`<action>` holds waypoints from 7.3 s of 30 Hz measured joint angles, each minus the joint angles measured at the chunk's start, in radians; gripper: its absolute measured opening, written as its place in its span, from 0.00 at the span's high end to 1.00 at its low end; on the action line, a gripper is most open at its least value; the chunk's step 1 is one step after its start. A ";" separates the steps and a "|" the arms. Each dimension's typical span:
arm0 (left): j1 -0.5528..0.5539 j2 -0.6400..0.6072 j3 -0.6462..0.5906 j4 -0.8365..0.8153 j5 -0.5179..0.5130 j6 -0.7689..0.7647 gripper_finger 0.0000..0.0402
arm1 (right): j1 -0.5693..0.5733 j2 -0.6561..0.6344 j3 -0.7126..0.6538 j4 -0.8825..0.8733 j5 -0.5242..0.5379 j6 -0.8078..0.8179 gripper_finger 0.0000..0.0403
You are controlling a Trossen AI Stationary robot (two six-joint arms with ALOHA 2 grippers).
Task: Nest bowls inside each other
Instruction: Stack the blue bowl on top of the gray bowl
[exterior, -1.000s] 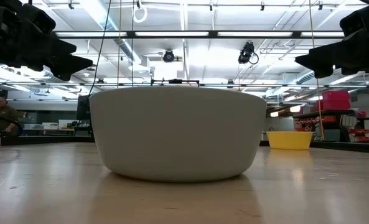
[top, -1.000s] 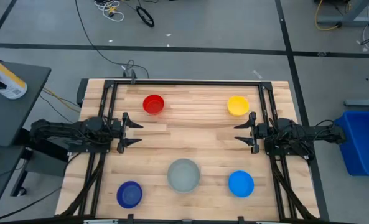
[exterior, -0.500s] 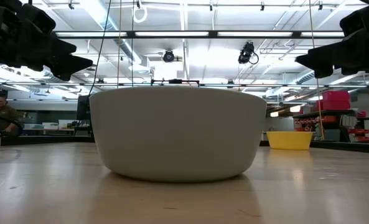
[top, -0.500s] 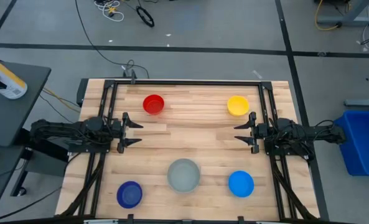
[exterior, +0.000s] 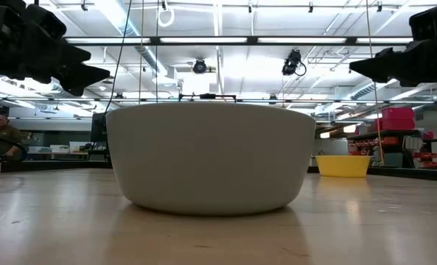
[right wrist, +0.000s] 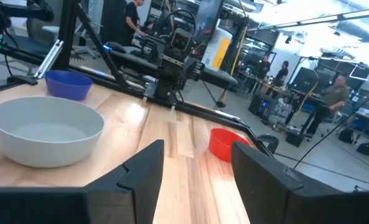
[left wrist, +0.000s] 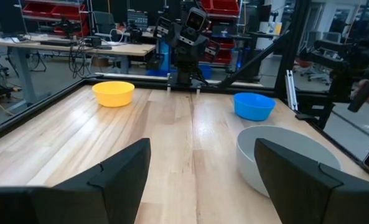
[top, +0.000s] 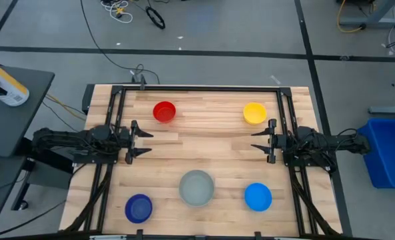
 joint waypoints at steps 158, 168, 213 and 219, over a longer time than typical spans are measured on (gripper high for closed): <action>0.000 0.000 0.000 -0.007 -0.265 0.047 0.27 | 0.533 1.158 0.541 -0.541 -0.230 1.406 0.62; 0.000 0.000 0.000 -0.007 -0.265 0.047 0.27 | 0.564 1.164 0.541 -0.535 -0.179 1.406 0.79; 0.000 0.000 0.000 -0.007 -0.267 0.047 0.27 | 0.514 1.369 0.445 0.718 0.835 0.312 1.00; 0.000 0.000 0.000 -0.007 -0.268 0.047 0.27 | 0.358 1.522 0.467 0.929 0.534 0.288 1.00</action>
